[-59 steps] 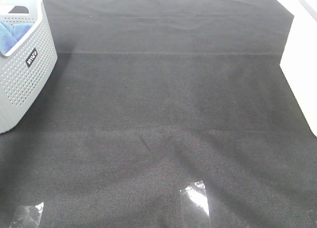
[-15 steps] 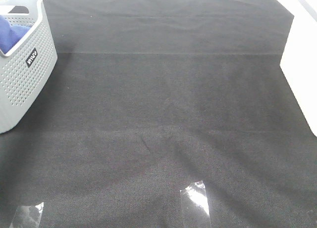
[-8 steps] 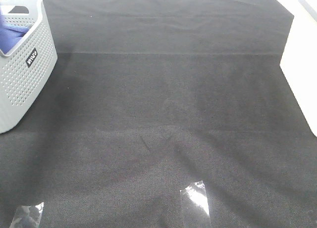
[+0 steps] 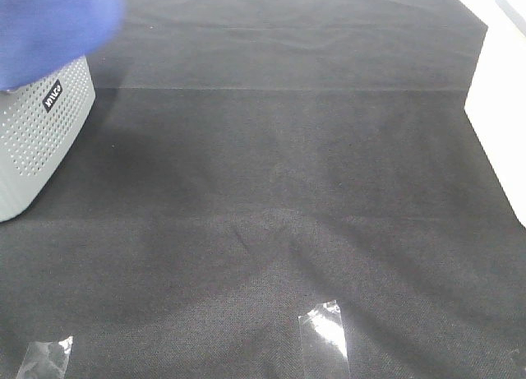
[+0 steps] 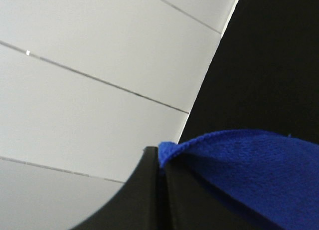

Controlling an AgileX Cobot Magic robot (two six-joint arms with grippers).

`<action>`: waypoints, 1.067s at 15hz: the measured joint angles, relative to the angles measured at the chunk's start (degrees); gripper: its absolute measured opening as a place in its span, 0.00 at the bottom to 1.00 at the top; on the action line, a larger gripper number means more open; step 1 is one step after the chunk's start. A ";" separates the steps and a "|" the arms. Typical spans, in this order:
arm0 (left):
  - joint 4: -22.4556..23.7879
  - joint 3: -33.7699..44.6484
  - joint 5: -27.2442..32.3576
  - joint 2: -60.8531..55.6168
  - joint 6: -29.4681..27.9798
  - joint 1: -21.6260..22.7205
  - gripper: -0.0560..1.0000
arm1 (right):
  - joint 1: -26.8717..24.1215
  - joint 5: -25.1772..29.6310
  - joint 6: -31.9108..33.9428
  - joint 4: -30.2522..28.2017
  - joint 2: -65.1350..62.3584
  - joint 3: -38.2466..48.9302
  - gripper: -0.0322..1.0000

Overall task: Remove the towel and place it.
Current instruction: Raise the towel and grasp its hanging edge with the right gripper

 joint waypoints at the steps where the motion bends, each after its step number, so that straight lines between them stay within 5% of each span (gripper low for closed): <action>1: 0.17 0.00 0.00 0.00 2.29 -2.29 0.05 | 0.00 -3.55 -6.30 6.42 4.24 0.00 0.79; 4: 0.34 0.00 -1.03 0.00 8.14 -9.22 0.05 | 0.00 -8.94 -38.79 35.47 20.57 0.00 0.78; 5: 0.34 0.00 -1.03 0.00 9.05 -10.26 0.05 | 0.00 -8.77 -43.37 38.96 22.63 0.00 0.78; 6: 0.34 0.00 -1.20 0.17 12.20 -12.61 0.05 | 0.00 -5.84 -59.19 49.85 29.51 -0.57 0.78; 8: 0.52 0.00 -1.26 1.15 15.53 -15.07 0.05 | 0.00 2.46 -74.31 61.59 38.96 -3.50 0.78; 11: 0.80 0.00 -2.29 2.92 16.90 -18.96 0.05 | 0.00 12.15 -82.33 67.61 49.79 -10.08 0.78; 16: 0.80 0.00 -5.67 5.39 17.07 -22.69 0.05 | 0.00 26.18 -87.55 67.84 61.54 -18.91 0.78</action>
